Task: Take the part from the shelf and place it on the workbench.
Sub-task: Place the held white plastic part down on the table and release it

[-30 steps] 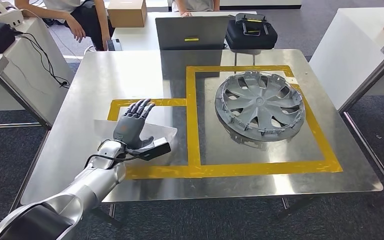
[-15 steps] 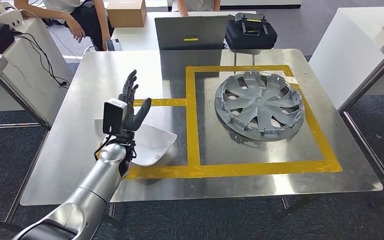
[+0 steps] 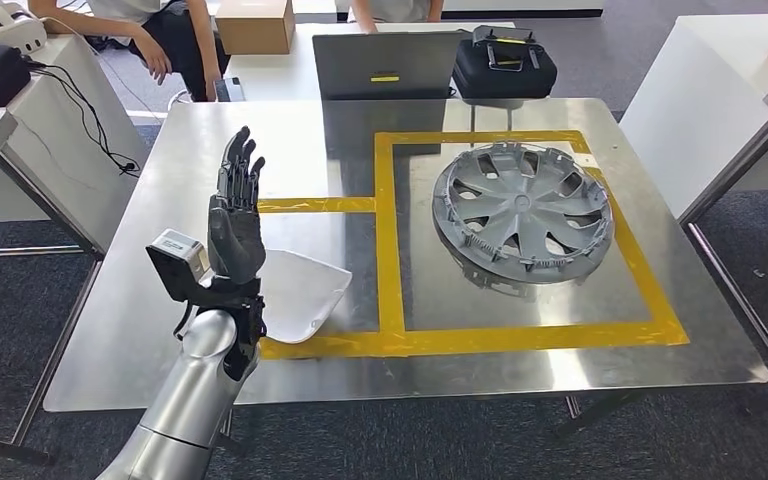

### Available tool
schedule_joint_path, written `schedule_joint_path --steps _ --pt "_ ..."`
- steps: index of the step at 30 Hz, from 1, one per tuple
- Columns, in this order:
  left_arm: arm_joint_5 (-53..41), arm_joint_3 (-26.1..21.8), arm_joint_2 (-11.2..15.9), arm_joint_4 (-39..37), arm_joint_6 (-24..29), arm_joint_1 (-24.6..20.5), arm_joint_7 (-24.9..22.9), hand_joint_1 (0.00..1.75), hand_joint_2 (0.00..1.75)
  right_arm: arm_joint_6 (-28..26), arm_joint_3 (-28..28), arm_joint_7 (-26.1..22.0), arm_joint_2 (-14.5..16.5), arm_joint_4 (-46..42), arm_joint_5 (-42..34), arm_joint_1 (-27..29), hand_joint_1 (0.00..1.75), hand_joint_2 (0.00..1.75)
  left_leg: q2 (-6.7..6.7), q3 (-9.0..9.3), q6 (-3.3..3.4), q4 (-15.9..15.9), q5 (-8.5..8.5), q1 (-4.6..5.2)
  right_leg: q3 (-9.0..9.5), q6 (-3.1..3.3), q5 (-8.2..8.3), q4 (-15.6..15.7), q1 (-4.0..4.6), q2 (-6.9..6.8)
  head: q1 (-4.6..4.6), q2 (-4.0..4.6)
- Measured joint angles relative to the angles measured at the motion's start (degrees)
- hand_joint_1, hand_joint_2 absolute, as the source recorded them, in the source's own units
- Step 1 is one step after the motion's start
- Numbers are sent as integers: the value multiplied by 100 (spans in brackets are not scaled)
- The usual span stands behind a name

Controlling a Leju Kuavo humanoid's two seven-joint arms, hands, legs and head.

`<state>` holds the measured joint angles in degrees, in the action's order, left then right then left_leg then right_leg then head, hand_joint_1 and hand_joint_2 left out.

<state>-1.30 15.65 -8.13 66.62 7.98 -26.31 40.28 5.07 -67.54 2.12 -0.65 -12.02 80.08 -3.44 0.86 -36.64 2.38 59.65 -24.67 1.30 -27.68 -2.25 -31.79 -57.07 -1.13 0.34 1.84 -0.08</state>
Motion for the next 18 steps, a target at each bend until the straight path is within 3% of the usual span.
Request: schedule_joint_path --steps 2,3,6,7,8,9,11,13,16,18 --pt "-25 3 -13 89 -76 65 -1 0 0 -1 0 -11 -14 0 20 -13 0 0 -10 15 48 -52 35 -27 -11 -32 -56 -59 -6 -3 -2 -1" --pt "-36 7 -24 127 -121 95 -1 0 0 -1 0 -11 -25 0 32 -23 0 0 -18 21 70 -82 52 -45 -71 -43 -165 -203 -5 -5 -8 -1" --pt "-74 33 -51 175 -230 207 -1 0 0 1 0 -11 -68 0 48 -45 0 0 -43 12 95 -104 72 -60 -550 -76 -704 -1230 -1 -11 -34 -1" --pt "-85 43 -57 176 -263 254 -2 0 0 3 0 -12 -81 0 48 -46 0 0 -49 -1 91 -95 75 -60 -698 -82 -788 -1528 -2 -11 -37 -1" --pt "-91 49 -63 177 -288 297 -2 0 0 4 0 -14 -92 0 49 -45 0 0 -53 -16 83 -82 80 -61 -758 -83 -752 -1633 -4 -11 -39 -1" --pt "-97 52 -70 178 -305 329 -3 0 0 6 0 -19 -102 -1 51 -45 0 0 -55 -34 70 -67 88 -65 -706 -80 -603 -1506 -8 -11 -40 -1" --pt "-105 54 -82 203 -320 370 -3 0 0 9 0 -49 -123 -1 58 -52 0 0 -53 -71 29 -34 114 -75 -352 -64 -220 -757 -16 -12 -43 -1" --pt "-109 57 -88 262 -333 420 -4 0 0 13 0 -92 -139 -1 67 -58 0 0 -43 -95 -40 -14 156 -72 -107 -8 3 -232 10 4 -42 -1" --pt "-110 69 -87 362 -367 518 -5 0 0 23 0 -109 -153 -1 76 -61 0 0 -31 -126 -174 -33 246 -68 -158 135 87 -164 43 13 -36 0" --pt "-110 72 -80 406 -374 570 -7 0 0 31 1 -109 -157 -1 77 -62 0 0 -34 -198 -256 84 90 -84 -230 226 172 -149 26 -7 -27 1"
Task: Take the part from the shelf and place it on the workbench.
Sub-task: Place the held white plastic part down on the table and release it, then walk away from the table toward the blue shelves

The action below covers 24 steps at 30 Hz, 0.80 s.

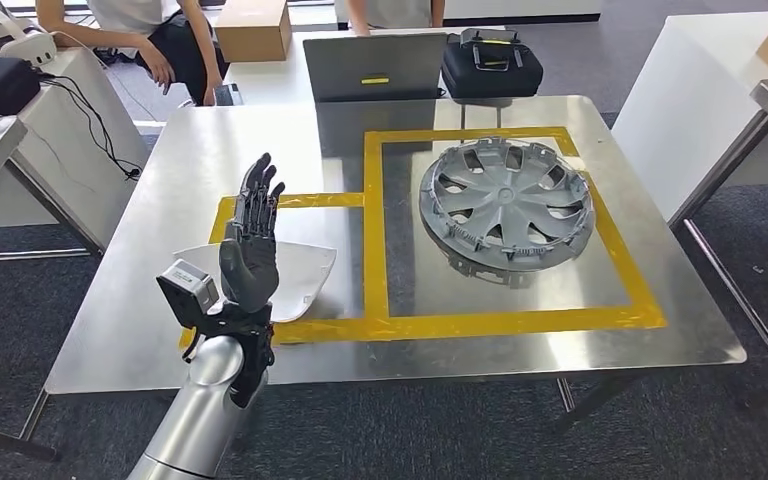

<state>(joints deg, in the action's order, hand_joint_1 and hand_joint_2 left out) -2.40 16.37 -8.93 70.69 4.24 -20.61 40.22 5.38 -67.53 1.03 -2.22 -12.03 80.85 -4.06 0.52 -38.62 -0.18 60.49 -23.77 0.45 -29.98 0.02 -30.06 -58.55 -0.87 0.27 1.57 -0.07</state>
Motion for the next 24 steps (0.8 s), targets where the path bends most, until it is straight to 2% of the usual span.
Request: schedule_joint_path --steps 1,3,4,5,6,7,9,10,11,13,14,15,16,18,19,20,21,22,23,24 --pt "0 1 3 16 0 19 0 0 0 4 1 0 -3 0 0 1 0 0 -5 -80 -37 216 -222 -11 -50 34 52 6 -10 -11 9 0" --pt "0 1 9 35 -3 55 0 0 0 9 1 0 -9 -1 1 3 0 0 -14 -293 -101 943 -776 -29 -177 65 151 0 -9 -22 26 -1" --pt "1 1 12 43 -12 76 0 0 0 10 1 0 -11 0 1 4 0 0 -16 -365 -119 1291 -948 -34 -245 65 200 -5 -8 -27 29 -2" --pt "4 1 18 57 -33 103 0 0 0 13 1 0 -12 -1 2 5 0 0 -16 -360 -127 1494 -1001 -36 -312 61 245 -11 -6 -31 31 -2" --pt "14 1 23 88 -67 134 0 0 0 17 1 0 -13 -1 2 5 0 0 -17 -250 -123 1484 -943 -37 -373 53 285 -19 -5 -35 32 -2" --pt "24 1 30 140 -106 163 0 0 0 22 1 -2 -14 0 2 4 0 0 -17 -28 -108 1243 -817 -37 -425 42 320 -27 -5 -37 33 -2" --pt "39 4 40 294 -179 207 0 0 0 27 1 -13 -13 0 1 2 0 0 -16 573 -51 403 -647 -24 -501 4 381 -48 1 -38 33 -2" --pt "38 9 46 389 -202 235 2 0 0 27 1 -30 -13 1 0 1 0 0 -15 788 -15 70 -622 -12 -520 -26 412 -50 3 -38 32 -2" --pt "37 17 55 487 -221 276 3 0 0 26 1 -52 -12 1 -2 0 0 0 -13 903 16 -127 -635 2 -531 -60 445 -49 1 -37 35 -2" --pt "34 60 80 710 -262 406 7 0 0 27 1 -92 -12 1 -5 1 0 0 -13 894 89 -196 -595 21 -537 -136 521 -20 -6 -32 39 -1" --pt "35 90 90 820 -294 474 7 0 0 27 1 -101 -11 1 -7 2 0 0 -22 875 132 -224 -553 14 -549 -169 516 -26 -13 -26 42 -1" --pt "38 127 97 930 -328 539 7 0 0 30 1 -103 -10 1 -9 3 0 0 -30 842 187 -248 -496 5 -584 -197 425 -94 -16 -21 32 -1" --pt "42 168 100 1035 -365 601 7 0 0 31 1 -103 -9 1 -11 2 0 0 -39 795 232 -274 -433 -9 -651 -219 245 -264 -16 -17 18 -1" --pt "45 244 101 1213 -421 739 6 0 0 33 1 -109 -5 1 -24 -5 0 0 -48 662 284 -278 -317 -12 -867 -254 -285 -915 -20 -17 -14 -1" --pt "46 280 102 1288 -445 815 5 0 0 33 1 -114 -4 1 -33 -7 0 0 -52 583 288 -272 -263 -8 -957 -268 -472 -1263 -18 -17 -22 -1" --pt "46 312 104 1349 -462 888 5 0 0 33 1 -123 -3 1 -44 -7 0 0 -55 501 288 -262 -208 -4 -986 -277 -540 -1504 -17 -17 -24 -2" --pt "46 342 107 1399 -474 951 4 0 0 33 1 -140 -2 1 -55 -7 0 0 -56 418 283 -249 -154 -2 -921 -277 -477 -1561 -17 -17 -25 -2" --pt "46 368 109 1441 -482 1005 4 0 0 33 1 -161 -1 1 -67 -9 0 0 -56 338 273 -231 -103 -2 -755 -272 -327 -1414 -17 -17 -26 -2" --pt "46 389 110 1479 -486 1051 4 0 0 33 1 -182 -1 1 -79 -14 0 0 -54 263 260 -209 -56 -2 -495 -259 -168 -1092 -16 -17 -27 -2" --pt "46 406 110 1517 -491 1091 4 0 0 32 1 -198 -2 1 -89 -26 0 0 -53 197 239 -184 -13 2 -190 -237 -115 -661 -10 -15 -29 -2"
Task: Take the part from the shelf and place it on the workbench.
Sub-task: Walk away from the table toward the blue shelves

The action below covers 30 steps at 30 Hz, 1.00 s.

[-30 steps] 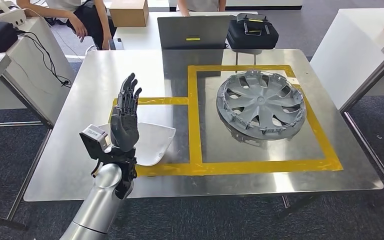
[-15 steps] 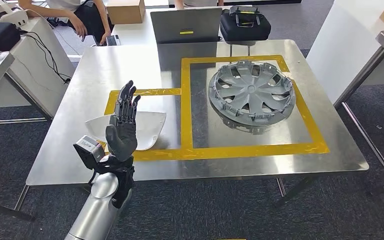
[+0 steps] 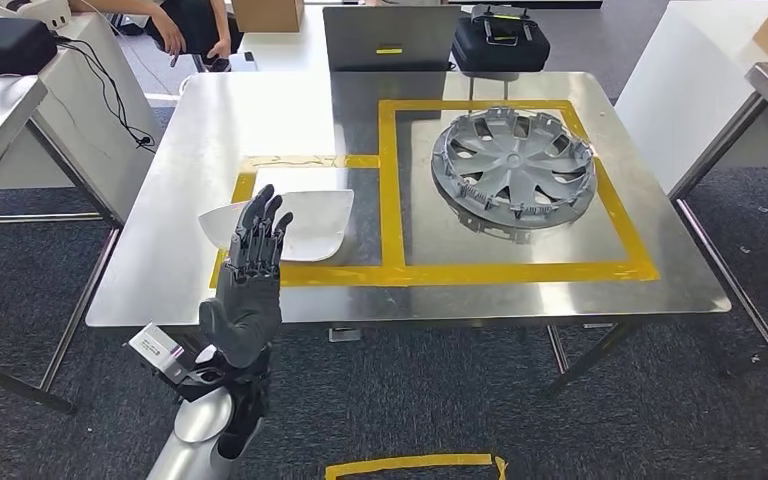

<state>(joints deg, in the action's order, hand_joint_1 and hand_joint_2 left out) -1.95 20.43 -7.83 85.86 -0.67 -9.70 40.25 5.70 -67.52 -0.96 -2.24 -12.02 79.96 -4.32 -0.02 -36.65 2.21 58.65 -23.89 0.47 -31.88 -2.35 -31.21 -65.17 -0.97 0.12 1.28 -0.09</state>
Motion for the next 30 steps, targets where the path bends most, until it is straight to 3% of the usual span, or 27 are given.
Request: schedule_joint_path --steps 2,3,5,6,8,10,11,12,13,15,17,18,20,21,22,23,25,26,27,28,30 --pt "-9 39 3 64 -9 59 -2 0 0 -2 0 -11 2 0 -16 -20 0 0 -1 -59 -63 21 84 6 400 67 -22 623 34 8 3 1" --pt "-17 64 5 88 -11 80 -3 0 0 -3 0 -11 4 0 -19 -26 0 0 -1 -67 -99 16 131 5 457 104 -59 752 55 12 3 1" --pt "-43 107 19 113 -14 124 -2 0 0 -3 0 -10 12 1 -25 -24 0 0 5 -78 -171 -8 208 -2 397 179 34 788 56 3 -2 1" --pt "-56 121 30 122 -14 148 -4 0 0 -3 0 -10 15 1 -26 -27 0 0 12 -115 -204 27 149 -6 343 220 95 796 44 -7 0 1" --pt "-75 136 62 135 -10 194 -5 0 0 -1 0 -14 24 2 -27 -29 0 0 20 -258 -265 412 -299 -23 198 281 233 818 16 -30 23 0" --pt "-91 144 95 139 -5 244 -8 0 0 4 0 -17 26 2 -28 -22 0 0 21 -428 -315 1144 -855 -44 31 297 361 811 15 -39 50 1" --pt "-95 148 113 141 -3 276 -8 0 0 8 0 -19 27 2 -31 -16 0 0 21 -457 -334 1448 -965 -53 -54 293 423 804 15 -45 55 1" --pt "-97 156 131 151 -4 312 -8 0 0 13 -1 -21 30 2 -36 -9 0 0 20 -409 -345 1604 -937 -60 -136 284 482 793 14 -51 59 1" --pt "-90 170 152 174 -8 345 -8 0 0 19 -1 -28 32 2 -45 -1 0 0 19 -260 -348 1549 -807 -67 -215 269 537 780 12 -58 63 0" --pt "-63 219 194 276 -27 401 -8 0 0 28 -2 -52 36 2 -63 12 0 0 16 290 -332 883 -582 -74 -350 226 634 747 11 -66 67 1" --pt "-26 279 247 472 -45 470 -4 0 0 31 -2 -85 36 2 -73 14 0 0 24 788 -276 130 -640 -59 -424 168 718 726 17 -66 64 1" --pt "-13 307 277 580 -48 510 -1 0 0 31 -2 -97 36 2 -74 15 0 0 31 888 -242 -55 -707 -43 -439 133 762 730 19 -65 63 1" --pt "-2 361 336 751 -34 581 2 0 0 31 -2 -102 36 2 -71 15 0 0 31 866 -151 -117 -664 -29 -455 52 834 749 4 -61 58 0" --pt "2 381 358 814 -22 603 2 0 0 32 -2 -94 37 2 -64 15 0 0 25 833 -101 -127 -623 -30 -482 15 788 720 -5 -59 55 1" --pt "5 396 375 865 -4 623 2 0 0 34 -2 -86 38 2 -51 15 0 0 15 790 -50 -135 -571 -38 -532 -17 649 610 -14 -56 46 1" --pt "10 405 392 906 24 640 2 0 0 36 -2 -79 38 2 -37 13 0 0 5 737 -10 -141 -516 -45 -619 -41 410 372 -20 -53 34 1" --pt "25 421 437 949 106 684 -2 0 0 37 -1 -72 39 2 -15 5 0 0 -7 602 29 -127 -409 -31 -842 -74 -116 -375 -19 -48 9 1" --pt "30 428 468 955 144 720 -4 0 0 38 -1 -73 38 2 -12 1 0 0 -11 525 34 -116 -357 -23 -910 -80 -256 -712 -17 -46 2 1" --pt "27 433 497 955 168 768 -7 0 0 41 -1 -76 38 2 -11 -1 0 0 -14 450 33 -100 -311 -17 -897 -79 -261 -888 -16 -45 -2 0" --pt "15 434 526 956 179 832 -9 0 0 44 -1 -87 38 2 -11 0 0 0 -16 378 27 -80 -270 -12 -776 -68 -154 -853 -13 -44 -4 0" --pt "-38 434 580 959 204 984 -10 0 0 50 -1 -119 37 2 -17 0 0 0 -18 255 -1 -28 -206 -11 -252 -18 99 -202 1 -37 -6 0"
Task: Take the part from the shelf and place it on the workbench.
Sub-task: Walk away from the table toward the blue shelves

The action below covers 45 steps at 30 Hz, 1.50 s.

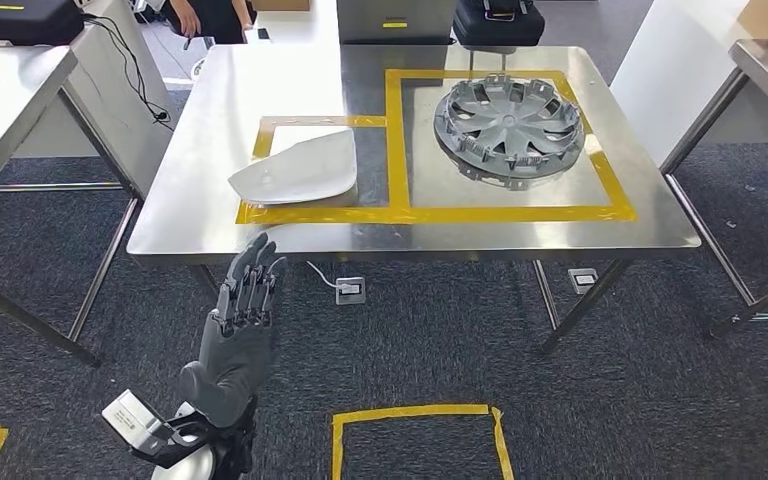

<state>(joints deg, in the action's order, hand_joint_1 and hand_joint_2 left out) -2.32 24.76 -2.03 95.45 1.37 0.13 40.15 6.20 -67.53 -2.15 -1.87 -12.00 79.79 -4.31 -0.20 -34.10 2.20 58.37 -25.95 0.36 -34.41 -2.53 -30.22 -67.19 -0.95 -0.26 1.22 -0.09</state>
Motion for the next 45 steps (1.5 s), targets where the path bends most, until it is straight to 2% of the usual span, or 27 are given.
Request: schedule_joint_path --steps 2,3,6,8,10,11,12,13,15,17,19,21,22,23,24,26,27,29,31,33,35,37,38,41,42,43,45 --pt "-94 -2 43 -24 73 124 -1 0 0 -6 -1 -36 -9 -1 -7 -2 0 0 -1 -73 -53 36 63 5 492 76 13 747 40 19 1 0" --pt "-150 -3 56 -90 133 165 -2 0 0 -14 -1 -50 -13 -2 -9 0 0 0 -2 -87 -85 36 99 3 598 112 -35 941 62 28 -1 0" --pt "-270 -20 90 -478 339 268 -6 0 0 -46 -1 -83 -10 -1 -8 1 0 0 8 -122 -192 18 156 1 563 226 68 1031 63 25 -9 1" --pt "-307 -49 122 -791 453 338 -6 0 0 -50 -1 -89 -2 1 -2 -17 0 0 19 -238 -255 283 -168 -5 449 308 197 1063 29 8 11 1" --pt "-324 -82 158 -1172 554 417 -7 0 0 -43 -1 -90 8 1 -1 -24 0 0 22 -410 -307 928 -710 -28 301 345 314 1059 29 1 34 0" --pt "-326 -102 178 -1389 608 470 -9 0 0 -37 -1 -90 14 1 -3 -22 0 0 22 -470 -329 1271 -876 -38 220 346 374 1052 29 0 40 0" --pt "-322 -123 196 -1610 659 520 -10 0 0 -31 -1 -90 22 1 -6 -16 0 0 21 -471 -345 1506 -906 -46 133 341 433 1040 30 -2 43 0" --pt "-309 -141 211 -1831 708 558 -11 0 0 -26 -1 -90 27 1 -10 -8 0 0 21 -395 -352 1573 -808 -54 44 331 491 1024 30 -6 46 0" --pt "-324 -173 230 -2316 776 571 -13 0 0 -22 -2 -89 40 1 -37 6 0 0 21 42 -343 1108 -478 -64 -120 298 596 980 28 -17 51 0" --pt "-428 -245 219 -2854 774 529 -13 0 0 -35 -7 -89 51 1 -76 13 0 0 30 614 -299 286 -484 -54 -211 247 691 949 36 -19 52 0" --pt "-495 -343 199 -3469 753 440 -12 0 0 -50 -17 -93 61 1 -103 16 0 0 43 850 -234 -142 -614 -26 -212 177 788 964 38 -19 47 0" --pt "-479 -421 180 -4173 765 300 -8 0 0 -55 -42 -97 68 1 -120 29 0 0 37 777 -144 -181 -526 -11 -217 94 867 997 16 -15 48 1" --pt "-462 -455 165 -4545 779 212 -13 0 0 -56 -61 -96 71 1 -130 39 0 0 27 714 -91 -184 -460 -12 -259 61 793 957 4 -7 45 1" --pt "-442 -493 149 -4933 794 120 -22 0 0 -59 -81 -96 76 1 -144 52 0 0 17 636 -46 -195 -380 -21 -326 33 595 822 -2 1 33 1" --pt "-412 -533 132 -5339 805 24 -55 0 0 -65 -99 -97 81 1 -158 59 0 0 6 543 -16 -199 -297 -30 -412 14 278 559 -8 9 14 1" --pt "-336 -632 121 -6124 775 -111 -228 0 0 -80 -127 -102 87 1 -182 63 0 0 -11 343 4 -189 -141 -23 -578 -13 -339 -192 -4 16 -20 0" --pt "-300 -684 120 -6474 740 -149 -345 0 0 -90 -137 -104 88 1 -189 64 0 0 -24 242 2 -176 -66 -19 -604 -18 -455 -532 -4 16 -26 1" --pt "-244 -772 125 -7010 649 -175 -591 0 0 -104 -149 -104 89 1 -193 69 0 0 -45 36 -16 -129 67 -16 -432 -12 -244 -756 -4 17 -31 1" --pt "-194 -842 124 -7392 556 -178 -829 0 0 -107 -151 -104 89 0 -190 66 0 0 -53 -156 -48 -63 179 -16 136 30 9 -196 3 23 -34 0" --pt "-131 -909 119 -7689 497 -178 -1080 0 0 -105 -152 -103 88 0 -181 48 0 0 -54 -263 -104 -12 283 -9 787 101 -140 703 35 29 -36 0" --pt "-66 -977 115 -7924 478 -176 -1336 0 0 -97 -152 -95 91 1 -168 39 0 0 -54 -286 -175 -20 397 -14 1010 170 -285 1119 78 24 -39 0" --pt "-4 -1045 114 -8115 464 -153 -1605 0 0 -82 -151 -85 98 2 -141 43 0 0 -40 -323 -251 -22 407 -32 909 255 -178 1128 71 1 -46 0" --pt "20 -1074 113 -8185 455 -134 -1735 0 0 -74 -150 -80 101 2 -124 43 0 0 -26 -372 -290 72 254 -39 839 303 -102 1134 60 -10 -38 0" --pt "89 -1153 99 -8323 358 -112 -2060 0 0 -48 -150 -73 109 3 -80 40 0 0 0 -597 -389 974 -618 -59 564 372 128 1132 50 -35 3 1" --pt "117 -1179 92 -8353 310 -116 -2145 0 0 -37 -150 -71 112 3 -70 40 0 0 0 -635 -411 1327 -763 -62 467 369 199 1125 51 -43 7 2" --pt "143 -1201 84 -8377 266 -119 -2215 0 0 -27 -150 -69 116 3 -57 39 0 0 0 -614 -423 1566 -746 -66 366 360 266 1114 51 -51 9 1" --pt "173 -1239 75 -8413 204 -122 -2354 0 0 -5 -147 -80 126 3 -27 38 0 0 0 -316 -424 1511 -399 -78 164 330 390 1077 50 -62 14 1"
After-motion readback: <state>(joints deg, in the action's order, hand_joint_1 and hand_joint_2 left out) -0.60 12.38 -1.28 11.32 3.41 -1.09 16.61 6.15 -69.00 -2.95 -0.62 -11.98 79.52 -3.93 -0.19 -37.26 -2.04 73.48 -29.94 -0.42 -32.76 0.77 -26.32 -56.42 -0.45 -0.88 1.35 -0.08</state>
